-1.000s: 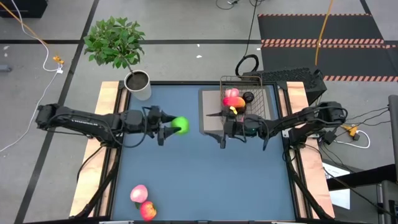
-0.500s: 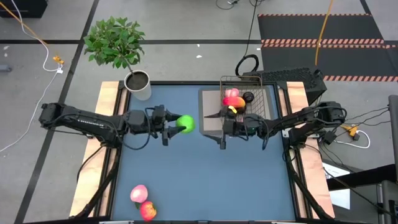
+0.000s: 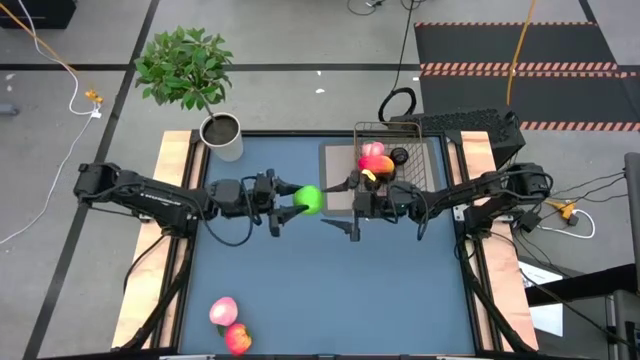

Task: Build produce basket
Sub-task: Put the green apple into the gold wire basket

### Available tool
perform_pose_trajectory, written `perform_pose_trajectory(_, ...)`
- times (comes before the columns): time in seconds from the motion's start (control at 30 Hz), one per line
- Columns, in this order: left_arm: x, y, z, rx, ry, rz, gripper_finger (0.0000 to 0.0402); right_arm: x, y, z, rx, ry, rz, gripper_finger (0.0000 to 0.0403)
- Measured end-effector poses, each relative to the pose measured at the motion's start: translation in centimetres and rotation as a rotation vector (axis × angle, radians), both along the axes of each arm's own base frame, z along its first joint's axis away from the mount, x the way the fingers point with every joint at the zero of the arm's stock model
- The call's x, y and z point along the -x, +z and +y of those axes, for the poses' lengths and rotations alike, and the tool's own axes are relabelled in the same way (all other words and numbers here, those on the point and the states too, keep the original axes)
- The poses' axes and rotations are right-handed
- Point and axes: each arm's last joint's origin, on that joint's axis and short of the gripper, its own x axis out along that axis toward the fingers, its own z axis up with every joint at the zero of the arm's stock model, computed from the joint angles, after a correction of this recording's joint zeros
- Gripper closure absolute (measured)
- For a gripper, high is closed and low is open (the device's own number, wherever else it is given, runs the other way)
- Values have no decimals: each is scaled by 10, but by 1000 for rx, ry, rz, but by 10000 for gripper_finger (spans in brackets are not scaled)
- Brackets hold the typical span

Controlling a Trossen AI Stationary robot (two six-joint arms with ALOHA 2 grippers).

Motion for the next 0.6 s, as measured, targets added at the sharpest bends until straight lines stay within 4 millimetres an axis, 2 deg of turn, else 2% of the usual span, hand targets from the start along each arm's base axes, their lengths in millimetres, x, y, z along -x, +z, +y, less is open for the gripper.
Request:
perform_pose_trajectory(0.17, -1, 0, 4, 49, 43, -19, 141, -3, -10, 1, 217, -191, 58, 47)
perform_pose_trajectory(0.27, -1, 0, 6, 70, 54, -15, 131, -2, -7, 7, 319, -211, 45, 47)
perform_pose_trajectory(0.47, -1, -1, 6, 76, 52, -11, 130, -1, -6, 20, 365, -193, 37, 47)
perform_pose_trajectory(0.6, -1, -3, 5, 94, 57, 13, 140, -4, -7, 26, 404, -241, 168, 47)
